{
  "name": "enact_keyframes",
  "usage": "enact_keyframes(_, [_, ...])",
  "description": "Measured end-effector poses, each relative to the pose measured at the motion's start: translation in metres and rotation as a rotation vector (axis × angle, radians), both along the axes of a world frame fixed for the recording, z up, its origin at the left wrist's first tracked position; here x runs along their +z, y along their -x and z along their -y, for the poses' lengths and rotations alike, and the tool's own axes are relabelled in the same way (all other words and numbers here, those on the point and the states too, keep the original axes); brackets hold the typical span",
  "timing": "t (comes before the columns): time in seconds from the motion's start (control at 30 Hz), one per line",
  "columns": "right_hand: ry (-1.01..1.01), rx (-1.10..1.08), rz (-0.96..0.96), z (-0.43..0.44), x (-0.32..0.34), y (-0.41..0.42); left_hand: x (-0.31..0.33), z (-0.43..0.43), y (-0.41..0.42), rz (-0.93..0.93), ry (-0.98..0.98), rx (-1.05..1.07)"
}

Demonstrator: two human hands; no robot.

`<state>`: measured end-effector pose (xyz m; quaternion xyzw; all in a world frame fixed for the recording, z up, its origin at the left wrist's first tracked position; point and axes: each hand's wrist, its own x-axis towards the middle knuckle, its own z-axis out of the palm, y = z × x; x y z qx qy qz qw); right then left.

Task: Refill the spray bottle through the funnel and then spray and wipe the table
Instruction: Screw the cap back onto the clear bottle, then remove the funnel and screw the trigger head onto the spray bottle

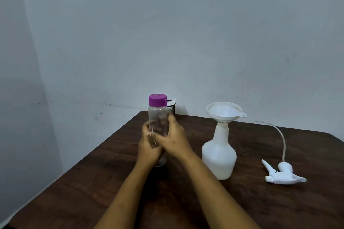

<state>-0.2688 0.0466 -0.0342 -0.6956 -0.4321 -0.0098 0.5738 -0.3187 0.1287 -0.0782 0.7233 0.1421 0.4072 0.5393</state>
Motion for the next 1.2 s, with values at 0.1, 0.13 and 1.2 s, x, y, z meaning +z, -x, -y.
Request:
enact_keyframes(0.1, [0.027, -0.037, -0.085, -0.005, -0.024, -0.01, -0.003, -0.002, -0.004, -0.06, -0.043, -0.009])
enact_keyframes(0.13, [0.026, -0.046, -0.12, -0.006, -0.03, -0.013, -0.006, -0.004, -0.005, -0.082, -0.06, -0.027])
enact_keyframes(1.2, [-0.042, -0.9, -0.364, -0.118, -0.022, -0.203, 0.02, -0.102, -0.08, -0.374, -0.264, 0.073])
